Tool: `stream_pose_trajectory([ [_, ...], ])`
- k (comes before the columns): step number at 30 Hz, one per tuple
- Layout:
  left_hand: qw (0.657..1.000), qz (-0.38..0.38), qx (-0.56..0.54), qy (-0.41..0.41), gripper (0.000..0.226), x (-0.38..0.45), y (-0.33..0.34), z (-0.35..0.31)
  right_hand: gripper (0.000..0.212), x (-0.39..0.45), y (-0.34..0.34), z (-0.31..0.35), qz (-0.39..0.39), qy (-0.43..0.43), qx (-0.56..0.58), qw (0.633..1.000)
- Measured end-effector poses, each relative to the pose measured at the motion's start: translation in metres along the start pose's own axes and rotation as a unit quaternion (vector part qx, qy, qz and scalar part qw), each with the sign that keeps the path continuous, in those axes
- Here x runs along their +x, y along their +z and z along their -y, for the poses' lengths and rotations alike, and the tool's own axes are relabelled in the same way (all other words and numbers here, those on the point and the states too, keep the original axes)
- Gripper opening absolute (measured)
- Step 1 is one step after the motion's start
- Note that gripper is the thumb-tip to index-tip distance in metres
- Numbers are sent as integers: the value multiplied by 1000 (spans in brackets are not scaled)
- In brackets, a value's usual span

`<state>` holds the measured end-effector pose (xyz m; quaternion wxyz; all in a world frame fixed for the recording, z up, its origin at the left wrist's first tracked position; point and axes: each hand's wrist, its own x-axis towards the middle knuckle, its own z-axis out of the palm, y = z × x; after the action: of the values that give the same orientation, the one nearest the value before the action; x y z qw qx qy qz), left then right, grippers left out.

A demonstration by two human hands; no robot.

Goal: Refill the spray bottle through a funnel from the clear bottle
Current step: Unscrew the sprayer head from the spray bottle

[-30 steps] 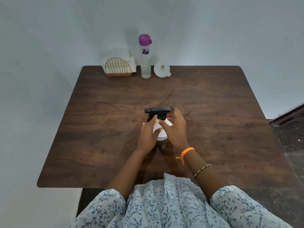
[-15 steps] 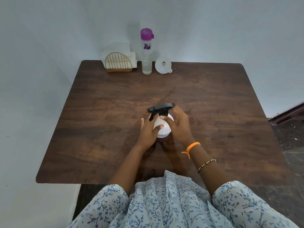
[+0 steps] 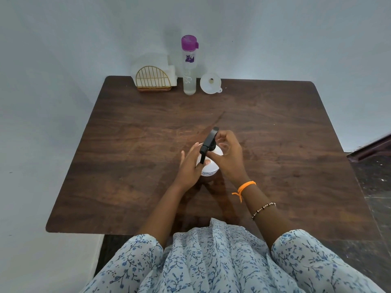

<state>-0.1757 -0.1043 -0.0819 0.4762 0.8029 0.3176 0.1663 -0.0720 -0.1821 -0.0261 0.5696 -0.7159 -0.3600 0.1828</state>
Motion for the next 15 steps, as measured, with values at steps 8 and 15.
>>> stream_pose_trajectory([
  [8,1000,3,1,-11,50,0,-2,-1,37,-1,-7,7,14,-3,-10,1000],
  [15,1000,5,1,-23,51,0,-3,-3,53,4,-25,-7,97,-51,-65,992],
])
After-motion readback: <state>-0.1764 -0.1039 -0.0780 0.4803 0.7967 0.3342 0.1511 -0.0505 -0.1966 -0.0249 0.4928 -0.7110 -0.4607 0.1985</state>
